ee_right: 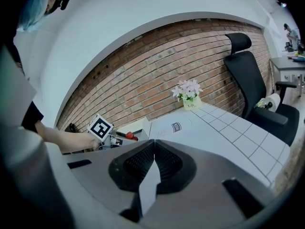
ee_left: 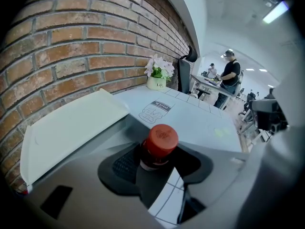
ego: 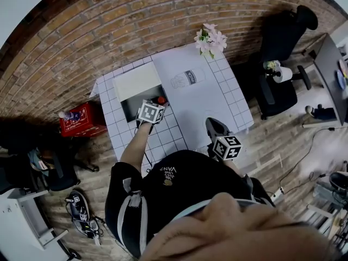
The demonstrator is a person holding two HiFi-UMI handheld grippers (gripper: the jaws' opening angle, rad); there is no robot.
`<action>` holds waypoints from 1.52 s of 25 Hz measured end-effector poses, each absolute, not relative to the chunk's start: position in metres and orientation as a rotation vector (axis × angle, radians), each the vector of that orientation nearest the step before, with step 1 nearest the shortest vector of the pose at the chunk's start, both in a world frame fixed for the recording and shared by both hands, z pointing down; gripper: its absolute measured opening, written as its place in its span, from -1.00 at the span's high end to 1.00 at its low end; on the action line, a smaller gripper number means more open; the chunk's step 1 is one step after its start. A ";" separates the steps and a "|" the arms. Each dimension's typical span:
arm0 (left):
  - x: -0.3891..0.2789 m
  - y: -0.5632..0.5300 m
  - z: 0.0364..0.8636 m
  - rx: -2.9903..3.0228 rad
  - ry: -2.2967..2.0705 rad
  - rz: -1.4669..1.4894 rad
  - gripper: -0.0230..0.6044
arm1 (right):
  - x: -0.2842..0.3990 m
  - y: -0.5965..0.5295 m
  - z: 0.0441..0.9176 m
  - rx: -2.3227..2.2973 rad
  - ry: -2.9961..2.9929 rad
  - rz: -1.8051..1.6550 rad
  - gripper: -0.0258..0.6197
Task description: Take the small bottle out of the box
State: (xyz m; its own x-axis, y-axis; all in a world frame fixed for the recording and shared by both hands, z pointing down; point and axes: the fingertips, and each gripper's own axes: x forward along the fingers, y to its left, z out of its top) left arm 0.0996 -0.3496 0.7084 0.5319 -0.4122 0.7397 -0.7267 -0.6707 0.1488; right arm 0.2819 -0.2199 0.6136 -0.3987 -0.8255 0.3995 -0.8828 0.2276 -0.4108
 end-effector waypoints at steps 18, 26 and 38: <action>0.065 -0.340 0.659 2.506 -0.983 0.806 0.27 | 0.232 -0.208 0.607 1.726 -2.356 0.896 0.91; 0.039 -0.322 0.632 2.570 -0.990 0.743 0.27 | 0.199 -0.201 0.606 1.719 -2.375 0.900 0.91; -0.011 -0.284 0.624 2.599 -0.962 0.706 0.27 | 0.150 -0.181 0.605 1.790 -2.358 0.898 0.91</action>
